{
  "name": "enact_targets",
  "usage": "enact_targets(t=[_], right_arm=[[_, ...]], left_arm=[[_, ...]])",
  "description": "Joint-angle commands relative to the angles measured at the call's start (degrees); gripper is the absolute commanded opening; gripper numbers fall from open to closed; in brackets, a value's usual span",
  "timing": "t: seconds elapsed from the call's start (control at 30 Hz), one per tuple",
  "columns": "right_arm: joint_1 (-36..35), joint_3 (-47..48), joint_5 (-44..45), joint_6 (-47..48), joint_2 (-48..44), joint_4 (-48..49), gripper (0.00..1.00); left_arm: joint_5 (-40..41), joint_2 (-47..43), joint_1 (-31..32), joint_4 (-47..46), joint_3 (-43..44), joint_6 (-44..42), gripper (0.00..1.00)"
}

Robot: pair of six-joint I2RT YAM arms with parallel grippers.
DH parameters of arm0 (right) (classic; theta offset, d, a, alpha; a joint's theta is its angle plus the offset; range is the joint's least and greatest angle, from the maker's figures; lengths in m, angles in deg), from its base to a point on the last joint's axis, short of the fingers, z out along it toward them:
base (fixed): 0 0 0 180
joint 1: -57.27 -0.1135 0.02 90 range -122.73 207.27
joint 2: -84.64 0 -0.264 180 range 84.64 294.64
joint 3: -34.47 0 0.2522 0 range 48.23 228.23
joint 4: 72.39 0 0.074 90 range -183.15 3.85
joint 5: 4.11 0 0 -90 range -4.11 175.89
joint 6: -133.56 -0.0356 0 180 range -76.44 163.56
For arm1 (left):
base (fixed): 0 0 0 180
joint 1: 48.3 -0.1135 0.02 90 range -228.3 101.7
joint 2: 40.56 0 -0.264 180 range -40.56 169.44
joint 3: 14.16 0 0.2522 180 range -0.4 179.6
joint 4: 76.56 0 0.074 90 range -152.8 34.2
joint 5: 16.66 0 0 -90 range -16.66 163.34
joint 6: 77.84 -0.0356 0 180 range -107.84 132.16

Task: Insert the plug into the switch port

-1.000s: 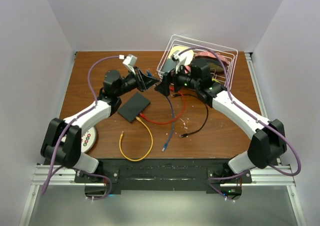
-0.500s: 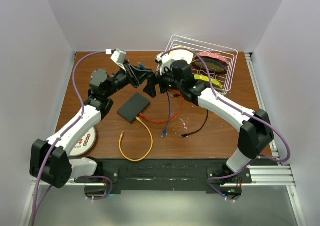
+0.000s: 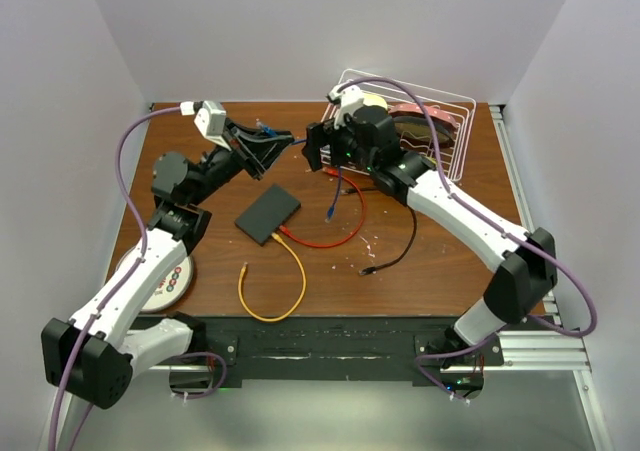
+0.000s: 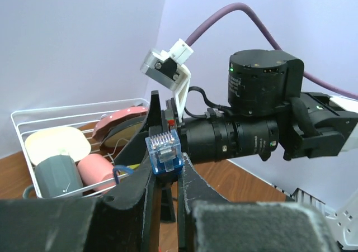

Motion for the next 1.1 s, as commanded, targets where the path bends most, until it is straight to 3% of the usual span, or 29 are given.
enact_targets(t=[0.0, 0.23, 0.63, 1.07], right_arm=[[0.5, -1.2, 5.4, 2.0, -9.2, 1.9, 0.99], [0.5, -5.1, -3.7, 8.2, -15.9, 6.1, 0.99], [0.3, -4.2, -21.5, 9.3, -12.2, 6.2, 0.99], [0.4, -5.9, -17.0, 12.3, -18.7, 3.0, 0.99]], left_arm=[[-2.4, -2.7, 0.8, -2.3, -0.8, -1.4, 0.0], [-6.4, -0.2, 0.8, -8.4, -3.6, 4.1, 0.0], [-9.2, 3.2, 0.8, -17.6, -5.8, 11.4, 0.0], [-7.1, 3.8, 0.8, -15.3, -5.6, 10.1, 0.0]])
